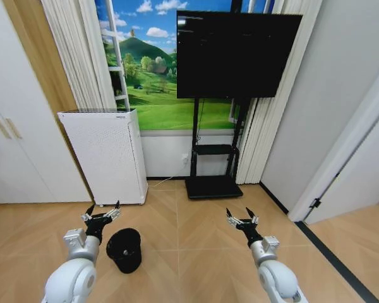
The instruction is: Pick up the trash bin and place the garbage on the floor into it.
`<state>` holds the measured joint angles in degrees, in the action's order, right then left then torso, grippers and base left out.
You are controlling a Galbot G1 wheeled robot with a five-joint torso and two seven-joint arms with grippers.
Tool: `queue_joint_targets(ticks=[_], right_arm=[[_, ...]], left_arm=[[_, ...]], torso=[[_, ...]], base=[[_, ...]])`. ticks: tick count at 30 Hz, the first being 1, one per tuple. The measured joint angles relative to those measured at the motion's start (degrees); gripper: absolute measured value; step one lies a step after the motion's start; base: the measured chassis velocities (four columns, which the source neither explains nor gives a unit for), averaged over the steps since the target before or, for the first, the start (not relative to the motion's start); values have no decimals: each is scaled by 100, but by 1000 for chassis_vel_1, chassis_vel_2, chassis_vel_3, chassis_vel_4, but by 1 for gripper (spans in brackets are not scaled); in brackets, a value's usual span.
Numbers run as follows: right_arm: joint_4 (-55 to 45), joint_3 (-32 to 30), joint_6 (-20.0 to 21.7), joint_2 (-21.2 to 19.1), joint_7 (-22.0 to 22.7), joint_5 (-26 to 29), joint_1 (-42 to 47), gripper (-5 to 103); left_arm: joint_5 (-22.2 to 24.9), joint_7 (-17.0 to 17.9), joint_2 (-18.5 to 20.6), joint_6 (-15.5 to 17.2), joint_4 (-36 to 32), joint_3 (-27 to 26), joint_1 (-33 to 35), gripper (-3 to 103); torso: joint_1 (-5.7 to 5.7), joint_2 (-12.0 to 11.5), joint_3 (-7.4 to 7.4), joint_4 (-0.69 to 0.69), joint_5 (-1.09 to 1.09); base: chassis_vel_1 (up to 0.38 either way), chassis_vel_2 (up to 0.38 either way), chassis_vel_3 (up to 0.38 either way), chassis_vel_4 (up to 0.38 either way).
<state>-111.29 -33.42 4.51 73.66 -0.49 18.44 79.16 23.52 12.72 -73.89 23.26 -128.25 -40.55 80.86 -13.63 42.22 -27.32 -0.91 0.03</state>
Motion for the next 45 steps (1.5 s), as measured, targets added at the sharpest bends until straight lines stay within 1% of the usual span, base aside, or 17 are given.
queue_joint_targets(ticks=[4, 7, 9, 10, 16, 17, 20, 22, 23, 27, 29, 33, 38, 39, 40, 45], right_arm=[[-11, -2, 2, 5, 1, -10, 17, 100], [-12, -5, 2, 7, 1, -15, 33, 100], [-14, -7, 2, 8, 2, -18, 38, 100], [-17, -12, 2, 9, 5, -20, 42, 100], [-38, -6, 4, 24, 28, -54, 59, 100], [-44, 3, 5, 28, 38, -71, 64, 100], [-45, 14, 5, 33, 47, -112, 73, 100], [-45, 17, 5, 34, 48, -130, 74, 100], [-41, 18, -9, 33, 47, -190, 79, 100], [-30, 23, -41, 26, 28, -178, 83, 100], [-27, 20, -42, 23, 11, -223, 82, 100], [42, 22, -71, 18, 27, -231, 71, 100], [87, 24, -71, 29, 95, -164, 71, 100], [102, 18, -71, 33, 115, -134, 82, 100], [106, -15, -71, 36, 128, -87, 108, 100], [103, -67, -71, 20, 128, -3, 131, 100]], left_arm=[[5, -6, -3, 0, -6, -2, 3, 100], [6, -9, -11, 0, -12, -2, 8, 100], [6, -12, -15, 1, -12, -2, 13, 100], [6, -16, -16, 1, -12, -3, 15, 100], [8, -30, -9, -2, -26, -20, 21, 100], [10, -31, -10, -2, -31, -27, 26, 100], [12, -37, -10, -3, -51, -30, 40, 100], [13, -37, -11, -3, -60, -33, 45, 100], [16, -37, -16, -4, -81, -37, 60, 100], [26, -28, -27, -5, -125, -52, 82, 100], [28, -6, -37, -4, -135, -57, 92, 100], [28, 21, -64, -16, -160, -51, 102, 100], [19, 67, -91, -15, -162, -29, 122, 100], [7, 93, -96, -11, -162, -17, 132, 100], [1, 142, -102, 0, -167, 11, 135, 100], [-1, 165, -104, 30, -186, 33, 148, 100]], torso=[[1, 1, 1, 0, -5], [0, 0, 0, 0, 0], [0, 0, -1, 1, -5], [0, 1, 0, -1, -4], [0, 1, 0, -1, 0], [-1, 0, 0, 0, -7], [-2, 0, -1, 0, 1], [-2, 0, -1, 0, 1], [0, 1, 1, 0, -6], [3, 2, 2, 1, 0], [3, 2, 2, 2, -7], [1, 2, 0, -3, -1], [-4, -1, -2, 0, -3], [-5, -2, -2, 2, -1], [-6, -2, -2, 2, -4], [-2, -2, -1, 0, -3]], base=[[328, -314, -316, 303], [314, -307, -319, 312], [309, -298, -321, 294], [296, -311, -306, 294], [330, -329, -331, 303], [315, -341, -348, 326], [345, -331, -349, 332], [353, -312, -349, 325], [308, -355, -301, 313], [253, -244, -277, 281], [137, -30, -138, 123], [-25, -34, -41, 4], [-46, 48, 80, -39], [-15, 68, 85, -53], [-4, 21, 15, -53], [-1, 4, 3, -11]])
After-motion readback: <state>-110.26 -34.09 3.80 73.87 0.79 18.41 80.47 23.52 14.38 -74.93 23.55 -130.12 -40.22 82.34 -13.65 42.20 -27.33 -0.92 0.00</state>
